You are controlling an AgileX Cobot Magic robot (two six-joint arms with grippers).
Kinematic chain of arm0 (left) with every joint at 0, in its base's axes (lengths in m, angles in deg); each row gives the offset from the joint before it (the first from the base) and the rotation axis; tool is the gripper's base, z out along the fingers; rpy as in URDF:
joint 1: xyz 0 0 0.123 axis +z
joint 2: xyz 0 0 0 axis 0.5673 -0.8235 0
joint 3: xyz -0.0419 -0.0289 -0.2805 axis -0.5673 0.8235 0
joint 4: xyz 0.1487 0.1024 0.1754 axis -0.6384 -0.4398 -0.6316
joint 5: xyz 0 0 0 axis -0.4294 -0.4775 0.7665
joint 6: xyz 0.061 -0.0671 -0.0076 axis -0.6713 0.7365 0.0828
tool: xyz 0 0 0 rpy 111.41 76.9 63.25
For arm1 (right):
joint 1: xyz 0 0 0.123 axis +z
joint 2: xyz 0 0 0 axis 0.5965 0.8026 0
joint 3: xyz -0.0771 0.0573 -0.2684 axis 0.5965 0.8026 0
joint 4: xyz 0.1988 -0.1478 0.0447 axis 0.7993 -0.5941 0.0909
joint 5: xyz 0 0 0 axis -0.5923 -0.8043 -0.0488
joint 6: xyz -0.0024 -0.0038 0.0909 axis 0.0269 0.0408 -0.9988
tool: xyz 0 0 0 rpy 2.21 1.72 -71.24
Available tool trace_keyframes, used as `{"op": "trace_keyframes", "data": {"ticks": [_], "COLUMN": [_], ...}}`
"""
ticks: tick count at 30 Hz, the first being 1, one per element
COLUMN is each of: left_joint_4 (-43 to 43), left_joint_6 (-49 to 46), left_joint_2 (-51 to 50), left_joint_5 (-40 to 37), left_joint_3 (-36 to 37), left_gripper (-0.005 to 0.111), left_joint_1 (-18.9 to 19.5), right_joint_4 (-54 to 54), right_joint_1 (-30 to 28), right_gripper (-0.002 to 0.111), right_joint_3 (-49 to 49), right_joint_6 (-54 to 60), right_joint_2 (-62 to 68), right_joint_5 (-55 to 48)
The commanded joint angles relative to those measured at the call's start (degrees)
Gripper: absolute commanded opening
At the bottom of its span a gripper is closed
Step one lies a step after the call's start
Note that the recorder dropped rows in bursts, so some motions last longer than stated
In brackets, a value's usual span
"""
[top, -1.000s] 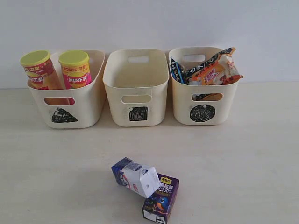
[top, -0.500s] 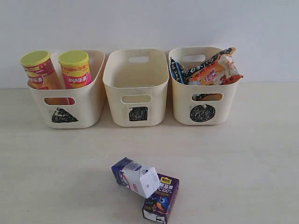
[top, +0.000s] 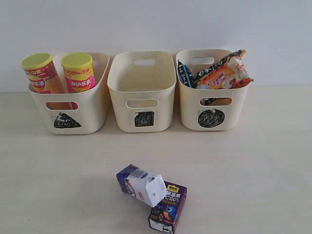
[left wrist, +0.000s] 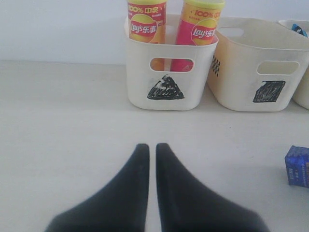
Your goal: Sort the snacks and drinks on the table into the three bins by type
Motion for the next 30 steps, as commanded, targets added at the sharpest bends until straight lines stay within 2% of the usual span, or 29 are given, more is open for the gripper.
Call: {"op": "trace_keyframes", "data": {"ticks": [1, 21, 26, 30], "left_joint_4": [0.28, -0.11, -8.17, -8.29], "left_joint_6": [0.46, 0.2, -9.5, -10.04], "left_joint_2": [0.15, 0.15, 0.15, 0.15], "left_joint_5": [0.63, 0.86, 3.0, 3.0], "left_joint_3": [0.2, 0.2, 0.2, 0.2], "left_gripper": [0.004, 0.004, 0.004, 0.004], "left_joint_1": [0.18, 0.18, 0.18, 0.18], "right_joint_4": [0.17, 0.27, 0.27, 0.27], "right_joint_1": [-0.28, -0.28, -0.28, -0.28], "right_gripper": [0.0, 0.0, 0.0, 0.0], "right_joint_3": [0.26, 0.26, 0.26, 0.26], "right_joint_6": [0.5, 0.5, 0.5, 0.5], "right_joint_2": [-0.35, -0.35, -0.35, -0.35], "right_joint_5": [-0.18, -0.11, -0.11, -0.08]}}
